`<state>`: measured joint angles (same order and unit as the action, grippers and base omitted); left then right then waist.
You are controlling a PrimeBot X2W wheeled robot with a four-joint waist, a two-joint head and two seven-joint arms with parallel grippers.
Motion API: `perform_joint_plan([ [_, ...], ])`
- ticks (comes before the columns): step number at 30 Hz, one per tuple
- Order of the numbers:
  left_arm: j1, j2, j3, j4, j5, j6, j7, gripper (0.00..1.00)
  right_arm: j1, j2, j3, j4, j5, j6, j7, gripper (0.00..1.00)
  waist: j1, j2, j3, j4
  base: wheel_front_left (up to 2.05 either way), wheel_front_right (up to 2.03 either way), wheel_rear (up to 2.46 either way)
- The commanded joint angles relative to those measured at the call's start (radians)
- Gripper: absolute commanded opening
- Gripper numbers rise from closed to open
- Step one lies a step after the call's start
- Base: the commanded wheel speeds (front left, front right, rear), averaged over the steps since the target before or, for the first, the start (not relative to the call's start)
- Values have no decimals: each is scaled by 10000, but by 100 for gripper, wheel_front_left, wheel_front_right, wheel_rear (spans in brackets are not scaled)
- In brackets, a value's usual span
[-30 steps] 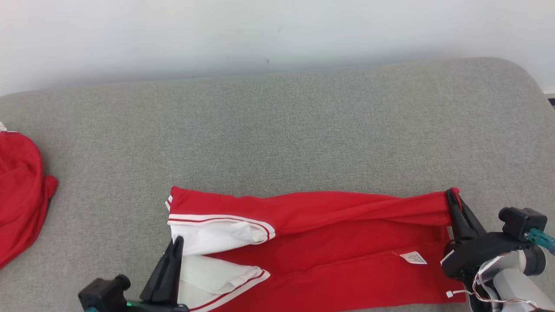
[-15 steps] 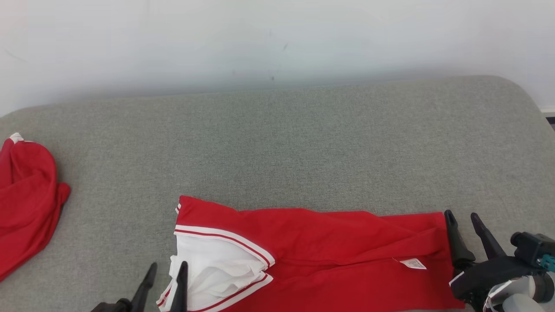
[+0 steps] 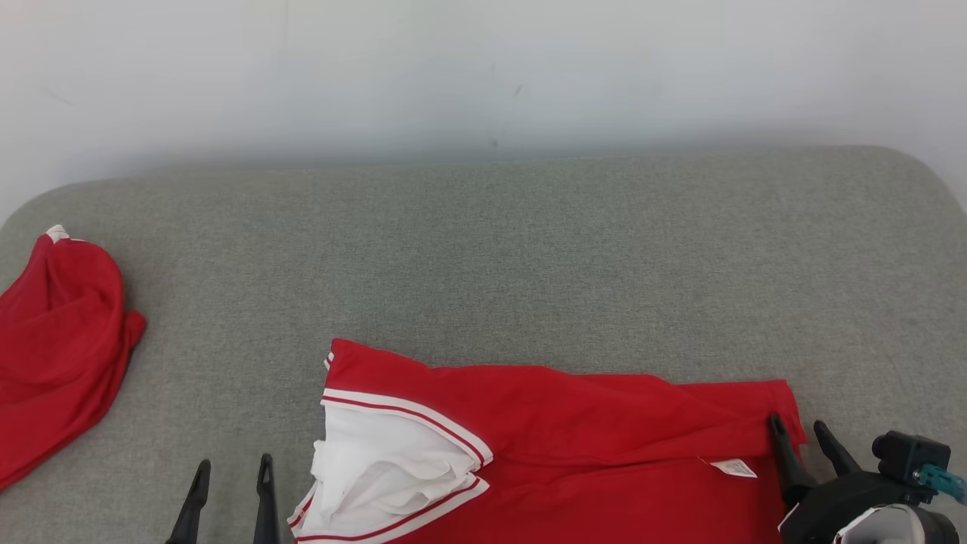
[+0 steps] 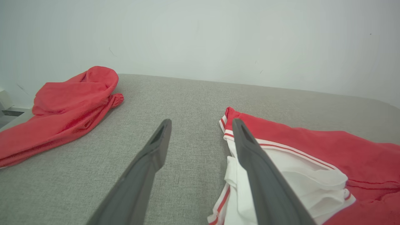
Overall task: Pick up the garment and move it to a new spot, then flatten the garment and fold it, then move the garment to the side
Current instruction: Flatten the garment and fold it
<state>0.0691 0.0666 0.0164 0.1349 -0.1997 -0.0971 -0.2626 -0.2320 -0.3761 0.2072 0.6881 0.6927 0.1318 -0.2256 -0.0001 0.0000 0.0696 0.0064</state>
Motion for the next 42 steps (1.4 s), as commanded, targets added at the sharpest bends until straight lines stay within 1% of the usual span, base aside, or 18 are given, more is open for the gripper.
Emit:
perform_joint_plan([
  [1,198,-70,114,24,153,-46,-31,100,-118,82,35,316,-55,-25,66,100,1,0,-24,73,0,0,0],
  [6,353,-150,250,158,466,-97,-31,100,-206,278,295,1039,159,-25,350,100,1,0,-59,181,0,0,0],
  [7,343,-156,274,182,524,-106,-31,100,-203,298,393,1139,196,-25,447,95,1,0,-67,197,0,0,0],
  [8,344,-160,295,193,575,-114,-31,100,-206,327,487,1165,261,-25,438,63,1,0,-79,206,0,0,0],
  [9,355,-166,319,201,643,-111,-31,100,-208,341,561,1174,319,-25,419,17,1,0,-94,206,0,0,0],
  [10,376,-168,345,196,707,-88,-31,100,-222,341,636,1173,368,-25,397,0,1,0,-119,198,0,0,0],
  [15,543,-169,334,172,755,-8,-31,100,-396,140,775,1179,572,-25,267,0,1,0,-280,118,0,0,0],
  [19,633,-168,267,170,729,40,-31,100,-758,-329,592,1399,736,-25,80,0,1,0,-419,42,0,0,0],
  [23,663,-170,169,180,692,72,-31,100,-1240,-996,172,1764,723,-25,-123,0,1,0,-507,5,0,0,0],
  [26,685,-169,67,178,656,98,-31,100,-1504,-1270,31,1932,607,-25,-185,0,1,0,-574,-9,0,0,0],
  [29,727,-169,43,204,615,128,-31,100,-1575,-1409,158,1862,488,-25,-159,0,1,0,-642,-31,0,0,0],
  [33,784,-170,58,229,505,170,-31,100,-1405,-1113,507,1313,534,-25,64,0,1,0,-752,-118,0,0,0],
  [35,849,-170,81,221,520,173,-31,100,-1306,-820,765,795,642,-25,277,0,1,0,-796,-192,0,0,0],
  [38,910,-168,80,256,512,178,-31,100,-1267,-543,1228,-125,593,-25,560,0,1,0,-836,-278,0,0,0],
  [42,778,-170,-17,326,521,172,-31,100,-1275,16,1876,-1264,529,-25,940,0,1,0,-878,-272,0,0,0],
])
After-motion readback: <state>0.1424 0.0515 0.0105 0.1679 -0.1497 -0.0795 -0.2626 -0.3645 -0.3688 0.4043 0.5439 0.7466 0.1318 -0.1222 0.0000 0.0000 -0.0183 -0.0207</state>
